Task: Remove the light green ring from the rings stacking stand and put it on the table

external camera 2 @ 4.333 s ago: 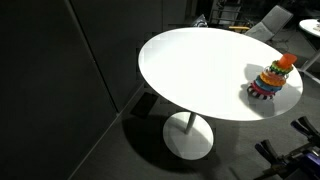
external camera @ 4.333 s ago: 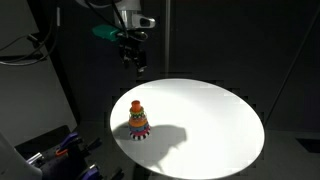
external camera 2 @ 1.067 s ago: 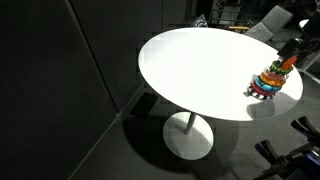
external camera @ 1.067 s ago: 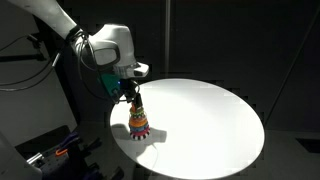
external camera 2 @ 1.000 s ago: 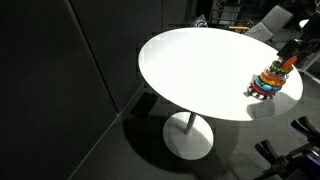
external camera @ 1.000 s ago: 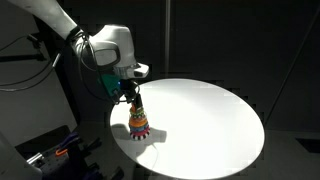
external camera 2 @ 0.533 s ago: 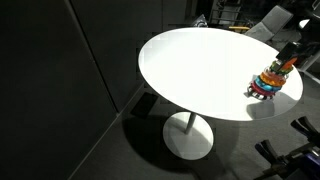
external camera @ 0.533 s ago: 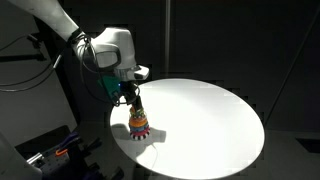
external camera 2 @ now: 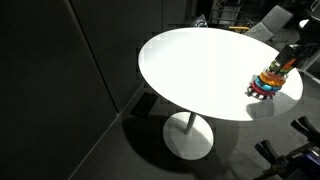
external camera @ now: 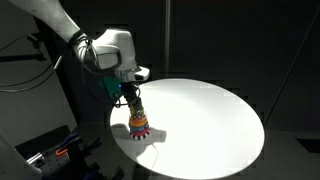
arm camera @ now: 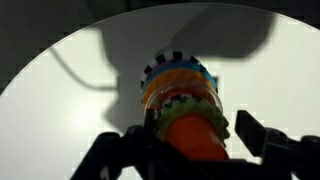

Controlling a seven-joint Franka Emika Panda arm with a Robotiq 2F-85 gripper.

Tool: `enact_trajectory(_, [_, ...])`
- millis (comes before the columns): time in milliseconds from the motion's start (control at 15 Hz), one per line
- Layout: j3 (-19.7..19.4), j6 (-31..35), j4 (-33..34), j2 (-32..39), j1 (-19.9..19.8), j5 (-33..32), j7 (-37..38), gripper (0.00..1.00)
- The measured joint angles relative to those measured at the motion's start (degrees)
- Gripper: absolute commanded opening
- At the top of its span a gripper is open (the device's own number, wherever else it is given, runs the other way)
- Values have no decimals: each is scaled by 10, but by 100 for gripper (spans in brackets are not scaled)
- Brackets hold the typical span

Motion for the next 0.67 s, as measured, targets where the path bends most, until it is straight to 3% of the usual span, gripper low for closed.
enact_trajectory(67, [0,1,0,0,0,0,0,45])
enact_trajectory(667, [-2,2,7,-11,-1,0,0,45])
